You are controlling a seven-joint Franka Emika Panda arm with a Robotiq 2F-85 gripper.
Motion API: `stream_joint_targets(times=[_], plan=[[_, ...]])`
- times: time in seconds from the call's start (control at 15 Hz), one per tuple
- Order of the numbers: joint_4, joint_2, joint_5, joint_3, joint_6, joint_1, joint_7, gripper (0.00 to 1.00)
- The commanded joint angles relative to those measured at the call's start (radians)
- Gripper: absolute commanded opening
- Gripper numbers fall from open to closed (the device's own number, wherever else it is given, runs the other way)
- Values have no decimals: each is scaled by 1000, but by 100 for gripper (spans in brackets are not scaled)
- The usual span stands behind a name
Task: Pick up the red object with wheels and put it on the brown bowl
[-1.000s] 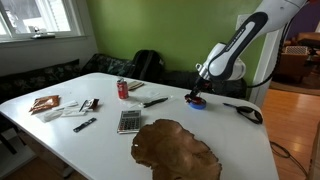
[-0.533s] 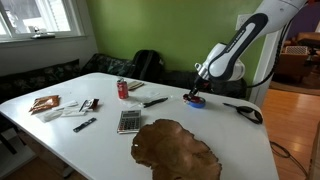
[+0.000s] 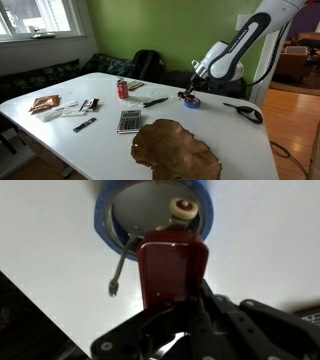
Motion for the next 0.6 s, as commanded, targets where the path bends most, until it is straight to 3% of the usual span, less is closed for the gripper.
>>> stream_joint_targets(times=[0.0, 0.13, 0.27, 0.33, 0.53], plan=[[-56, -60, -13, 93, -100, -47, 100, 1], [-56, -65, 7, 139, -113, -64, 109, 1], [-67, -52, 14, 248, -163, -139, 78, 1], [-70, -58, 14, 245, -130, -128, 63, 1], [-80, 14, 34, 472, -241, -309, 13, 1]])
